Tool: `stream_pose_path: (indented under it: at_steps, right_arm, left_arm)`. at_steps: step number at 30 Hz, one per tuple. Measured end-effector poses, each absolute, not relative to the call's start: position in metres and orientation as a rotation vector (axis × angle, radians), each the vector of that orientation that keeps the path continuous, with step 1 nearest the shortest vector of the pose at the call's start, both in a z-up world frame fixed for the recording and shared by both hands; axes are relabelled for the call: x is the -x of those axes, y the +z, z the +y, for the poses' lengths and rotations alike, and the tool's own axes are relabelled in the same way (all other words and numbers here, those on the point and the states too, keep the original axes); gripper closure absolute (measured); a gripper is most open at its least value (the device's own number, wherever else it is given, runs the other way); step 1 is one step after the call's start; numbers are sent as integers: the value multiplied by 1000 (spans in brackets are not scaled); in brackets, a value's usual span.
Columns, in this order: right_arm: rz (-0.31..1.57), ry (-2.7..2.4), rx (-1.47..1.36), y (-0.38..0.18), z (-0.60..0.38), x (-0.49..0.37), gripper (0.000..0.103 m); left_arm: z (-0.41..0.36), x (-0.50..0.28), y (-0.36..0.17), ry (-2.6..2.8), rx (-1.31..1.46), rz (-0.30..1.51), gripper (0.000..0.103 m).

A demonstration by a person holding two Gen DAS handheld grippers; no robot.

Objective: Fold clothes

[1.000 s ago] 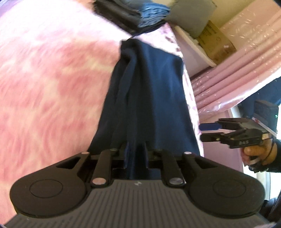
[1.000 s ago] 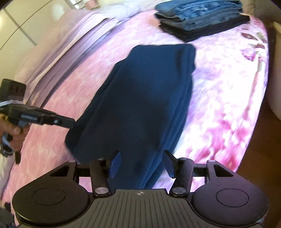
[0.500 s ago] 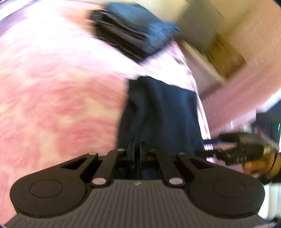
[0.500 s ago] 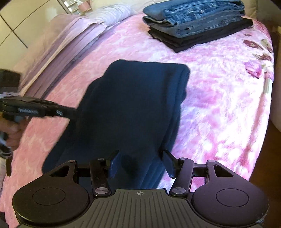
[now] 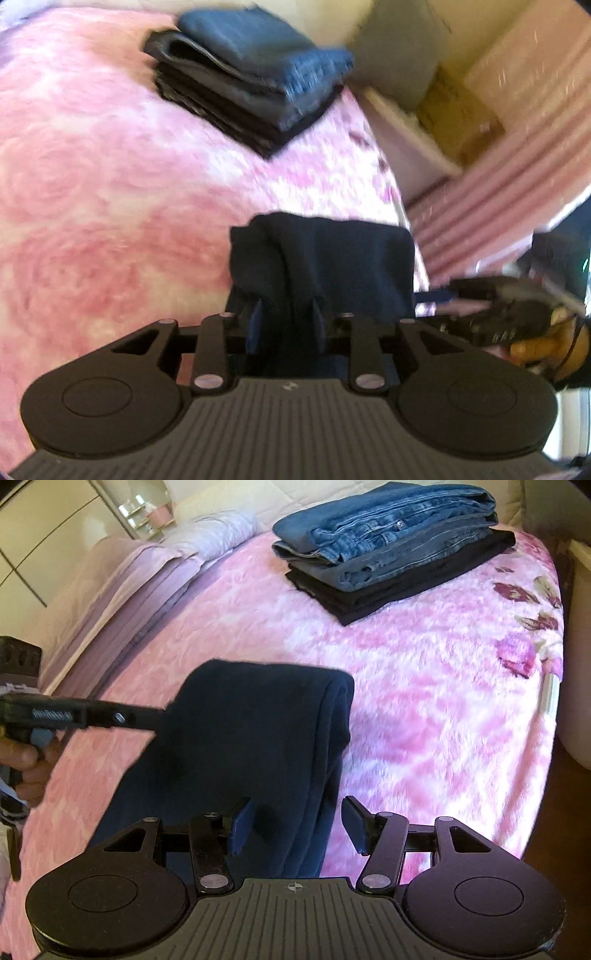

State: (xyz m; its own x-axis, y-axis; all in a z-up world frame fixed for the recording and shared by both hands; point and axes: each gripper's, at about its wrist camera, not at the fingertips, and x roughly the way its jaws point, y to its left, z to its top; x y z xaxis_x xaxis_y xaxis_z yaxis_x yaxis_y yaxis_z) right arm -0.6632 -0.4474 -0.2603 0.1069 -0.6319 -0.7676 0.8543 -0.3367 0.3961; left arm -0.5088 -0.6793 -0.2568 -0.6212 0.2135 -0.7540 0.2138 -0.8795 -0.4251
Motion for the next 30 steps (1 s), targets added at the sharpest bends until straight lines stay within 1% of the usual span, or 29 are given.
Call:
stream_pose_path:
  at_steps: [2, 4, 5, 6, 8, 12, 17, 19, 21, 24, 27, 30]
  right_arm:
    - [259, -1554, -1144, -262, -454, 666, 46]
    - [254, -1567, -1141, -263, -459, 668, 46]
    - [250, -1579, -1133, -262, -459, 669, 46]
    - [237, -1594, -1123, -260, -459, 670, 46]
    - [206, -1627, -1095, -255, -457, 673, 46]
    - [150, -1664, -1011, -241, -456, 672, 46]
    - [185, -1571, -936, -234, -470, 659, 46]
    - [241, -1537, -948, -244, -477, 661, 46]
    - [333, -1579, -968, -256, -482, 668, 47]
    - [346, -1625, -1052, -271, -483, 686, 46]
    - [369, -1617, -1041, -274, -481, 688, 46]
    - [368, -1613, -1046, -278, -481, 691, 45]
  left_arm:
    - [-676, 518, -260, -2726, -1423, 699, 78]
    - [-674, 509, -248, -2771, -1344, 682, 79]
    - [-673, 504, -241, -2792, -1304, 673, 82]
    - [-671, 500, -235, -2813, -1264, 664, 83]
    - [-669, 491, -223, -2853, -1187, 653, 83]
    - [-678, 498, -250, -2858, -1289, 858, 83]
    - [-693, 490, -273, -2777, -1286, 984, 82]
    - [-697, 485, -276, -2765, -1265, 1035, 81]
    - [-704, 481, -280, -2740, -1231, 1125, 81]
    - [-715, 483, -289, -2692, -1221, 1222, 81]
    - [-717, 487, -296, -2676, -1240, 1261, 81]
    - [-723, 487, -303, -2633, -1228, 1387, 81]
